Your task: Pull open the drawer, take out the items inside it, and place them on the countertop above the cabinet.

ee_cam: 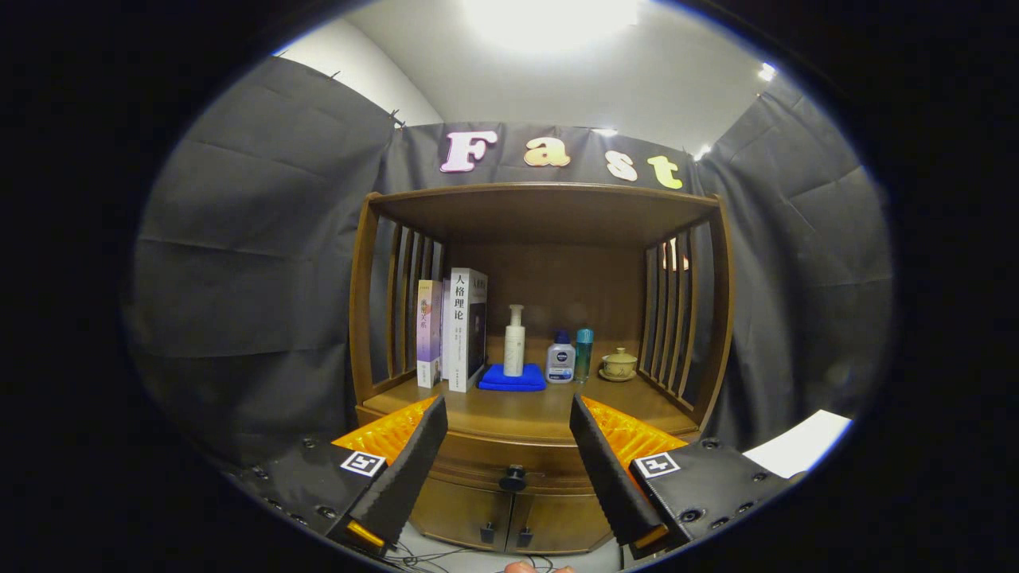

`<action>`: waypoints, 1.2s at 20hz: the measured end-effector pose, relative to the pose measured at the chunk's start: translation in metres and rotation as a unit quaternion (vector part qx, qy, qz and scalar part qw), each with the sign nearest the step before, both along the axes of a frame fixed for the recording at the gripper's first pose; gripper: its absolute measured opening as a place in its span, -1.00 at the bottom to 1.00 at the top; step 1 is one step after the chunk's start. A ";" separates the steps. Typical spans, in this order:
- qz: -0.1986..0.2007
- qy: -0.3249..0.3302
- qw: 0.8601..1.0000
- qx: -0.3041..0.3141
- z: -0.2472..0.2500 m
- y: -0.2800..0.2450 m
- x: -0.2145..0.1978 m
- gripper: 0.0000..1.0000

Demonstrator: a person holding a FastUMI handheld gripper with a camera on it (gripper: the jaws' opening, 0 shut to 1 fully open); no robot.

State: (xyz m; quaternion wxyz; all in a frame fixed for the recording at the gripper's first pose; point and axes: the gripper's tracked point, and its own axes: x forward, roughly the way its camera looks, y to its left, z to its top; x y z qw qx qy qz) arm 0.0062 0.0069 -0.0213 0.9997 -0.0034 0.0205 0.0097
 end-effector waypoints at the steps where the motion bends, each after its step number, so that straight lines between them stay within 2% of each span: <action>1: 0.001 0.000 1.000 0.002 -0.001 0.000 0.000 0.95; 13: -0.012 0.016 1.000 0.002 -0.020 -0.004 0.016 0.95; 24: -0.037 0.059 0.997 0.022 -0.090 -0.022 0.061 0.96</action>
